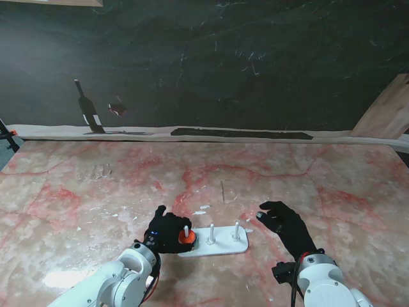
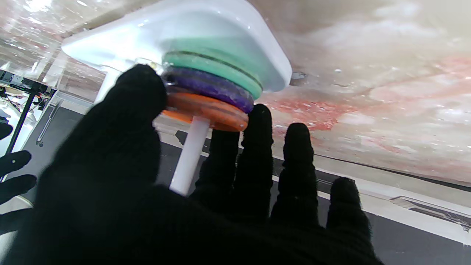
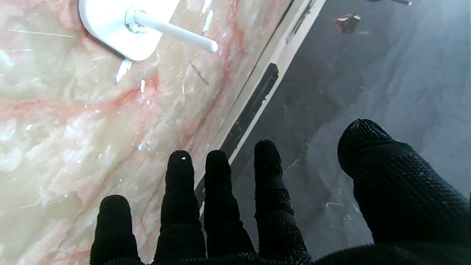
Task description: Move the three rings of the Hanoi Tower from the left rod to the right rod
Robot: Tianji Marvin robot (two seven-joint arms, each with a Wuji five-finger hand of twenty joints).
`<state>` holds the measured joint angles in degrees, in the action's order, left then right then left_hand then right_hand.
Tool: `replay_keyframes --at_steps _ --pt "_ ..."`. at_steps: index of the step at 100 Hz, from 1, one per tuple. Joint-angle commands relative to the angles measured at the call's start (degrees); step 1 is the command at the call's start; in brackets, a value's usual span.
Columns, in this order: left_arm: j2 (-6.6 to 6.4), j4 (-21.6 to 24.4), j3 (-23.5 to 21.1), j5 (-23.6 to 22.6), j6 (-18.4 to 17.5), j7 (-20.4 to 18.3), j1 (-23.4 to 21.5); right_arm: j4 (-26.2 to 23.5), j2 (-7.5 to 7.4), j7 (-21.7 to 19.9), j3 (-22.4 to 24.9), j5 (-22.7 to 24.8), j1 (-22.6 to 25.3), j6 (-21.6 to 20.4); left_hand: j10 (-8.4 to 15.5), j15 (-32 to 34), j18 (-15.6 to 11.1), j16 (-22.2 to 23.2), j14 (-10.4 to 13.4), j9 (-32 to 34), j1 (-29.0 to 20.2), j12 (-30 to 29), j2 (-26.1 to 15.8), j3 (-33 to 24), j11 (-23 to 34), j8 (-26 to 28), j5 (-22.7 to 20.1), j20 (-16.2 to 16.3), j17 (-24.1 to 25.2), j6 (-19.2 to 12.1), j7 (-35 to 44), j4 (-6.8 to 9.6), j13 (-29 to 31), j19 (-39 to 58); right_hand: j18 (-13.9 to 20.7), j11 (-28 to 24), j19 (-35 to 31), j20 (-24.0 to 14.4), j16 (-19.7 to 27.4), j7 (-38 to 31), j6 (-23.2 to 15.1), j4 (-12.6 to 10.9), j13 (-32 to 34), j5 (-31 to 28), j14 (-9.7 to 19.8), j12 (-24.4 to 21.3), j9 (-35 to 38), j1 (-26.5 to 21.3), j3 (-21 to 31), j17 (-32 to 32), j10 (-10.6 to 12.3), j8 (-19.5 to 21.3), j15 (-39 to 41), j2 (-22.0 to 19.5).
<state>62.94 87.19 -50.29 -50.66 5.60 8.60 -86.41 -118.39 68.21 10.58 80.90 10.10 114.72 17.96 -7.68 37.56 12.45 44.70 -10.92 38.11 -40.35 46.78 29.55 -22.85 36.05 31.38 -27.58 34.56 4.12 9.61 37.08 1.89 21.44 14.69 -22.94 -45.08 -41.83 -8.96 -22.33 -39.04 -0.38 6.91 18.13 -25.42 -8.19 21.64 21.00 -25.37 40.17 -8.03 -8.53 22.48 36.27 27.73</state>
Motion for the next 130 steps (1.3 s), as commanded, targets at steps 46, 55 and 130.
replay_keyframes --at_steps 46,55,130 --pt "-1.34 3.62 -0.49 -4.04 -0.13 -4.78 0.2 -0.21 0.14 -0.31 -0.32 -0.12 0.13 0.33 1.53 1.66 0.68 1.02 0.34 2.81 -1.79 0.2 -1.12 -3.86 0.45 0.79 -2.87 -1.42 0.02 -0.86 2.18 1.53 1.84 2.94 -0.13 -0.3 -1.82 1.54 -0.59 -0.49 0.56 -1.26 1.37 0.17 -0.04 0.33 0.98 1.04 -1.57 -0.5 -0.13 -0.11 0.49 -1.09" --pt "-1.6 4.08 -0.37 -4.74 -0.21 -6.18 0.62 -0.19 0.15 -0.28 -0.33 -0.12 0.09 0.42 1.47 1.88 0.65 1.08 0.31 3.13 -1.73 0.18 -0.91 -4.24 0.48 0.77 -3.11 -1.63 -0.07 -0.84 2.29 1.48 2.22 3.62 -0.13 -0.28 -1.85 1.61 -0.59 -0.48 0.54 -1.25 1.39 0.19 -0.04 0.32 0.92 1.1 -1.63 -0.51 -0.11 -0.12 0.48 -1.12" --pt "-3.34 8.71 -0.01 -11.47 -1.19 -15.45 2.55 -0.57 0.21 -0.28 -0.16 -0.43 0.33 1.1 1.46 2.33 0.39 1.12 0.0 3.56 -0.78 -0.25 0.76 -8.09 0.22 0.21 -3.33 -3.98 -0.06 -0.82 2.41 0.87 2.92 7.33 -0.14 -0.31 -2.32 1.92 -0.64 -0.43 0.63 -1.3 1.4 0.22 -0.05 0.35 0.9 0.98 -1.81 -0.49 -0.17 -0.15 0.56 -1.29"
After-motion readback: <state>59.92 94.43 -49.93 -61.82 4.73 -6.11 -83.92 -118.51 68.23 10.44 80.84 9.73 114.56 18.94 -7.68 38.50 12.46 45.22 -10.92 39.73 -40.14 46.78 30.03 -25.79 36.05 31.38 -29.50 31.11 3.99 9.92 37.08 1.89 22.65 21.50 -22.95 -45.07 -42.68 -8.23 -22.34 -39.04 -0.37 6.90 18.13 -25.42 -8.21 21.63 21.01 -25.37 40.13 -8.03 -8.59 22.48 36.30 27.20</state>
